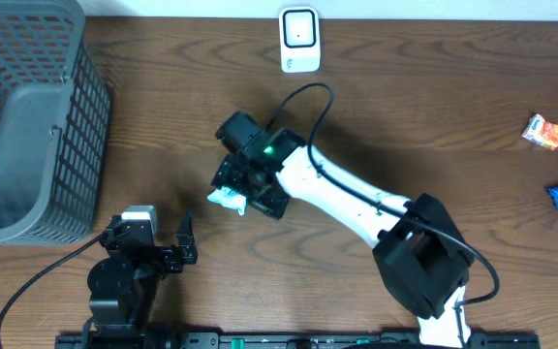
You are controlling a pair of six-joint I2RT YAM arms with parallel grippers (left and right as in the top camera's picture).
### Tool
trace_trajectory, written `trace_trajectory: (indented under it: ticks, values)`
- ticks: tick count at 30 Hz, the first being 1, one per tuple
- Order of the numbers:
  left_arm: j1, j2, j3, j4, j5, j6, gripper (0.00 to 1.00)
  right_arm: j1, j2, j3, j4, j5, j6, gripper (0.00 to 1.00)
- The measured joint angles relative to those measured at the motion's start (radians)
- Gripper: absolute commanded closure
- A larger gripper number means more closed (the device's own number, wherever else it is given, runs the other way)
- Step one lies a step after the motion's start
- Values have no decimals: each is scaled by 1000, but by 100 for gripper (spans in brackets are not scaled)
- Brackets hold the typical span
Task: Scan the item barcode
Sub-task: 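Reach the right gripper to the mint wipes pack and grasp it, then lift the mint wipes pack with the right gripper and carry it right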
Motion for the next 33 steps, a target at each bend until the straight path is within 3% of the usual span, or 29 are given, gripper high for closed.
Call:
trace_trajectory:
  ticks: [3, 8, 9, 11, 12, 17, 22, 29, 33]
  values:
    - [0, 0, 0, 0, 0, 0, 2, 6, 10, 0, 24, 50, 41, 4]
    - [0, 0, 0, 0, 0, 0, 2, 2, 109, 0, 109, 80, 72, 31]
    - [0, 0, 0, 0, 0, 0, 2, 2, 129, 0, 130, 76, 74, 42]
    - [0, 0, 0, -1, 0, 0, 2, 2, 148, 6, 165, 65, 79, 83]
    - [0, 0, 0, 0, 0, 0, 2, 1, 153, 9, 175, 67, 78, 99]
    - [0, 0, 0, 0, -1, 0, 2, -18, 151, 26, 114, 25, 80, 98]
    - [0, 0, 0, 0, -1, 0, 2, -107, 122, 14, -43, -145, 16, 98]
    - [0, 0, 0, 0, -3, 0, 2, -322, 61, 2, -529, -474, -145, 99]
    - [0, 0, 0, 0, -3, 0, 2, -399, 59, 1, -653, -594, -170, 99]
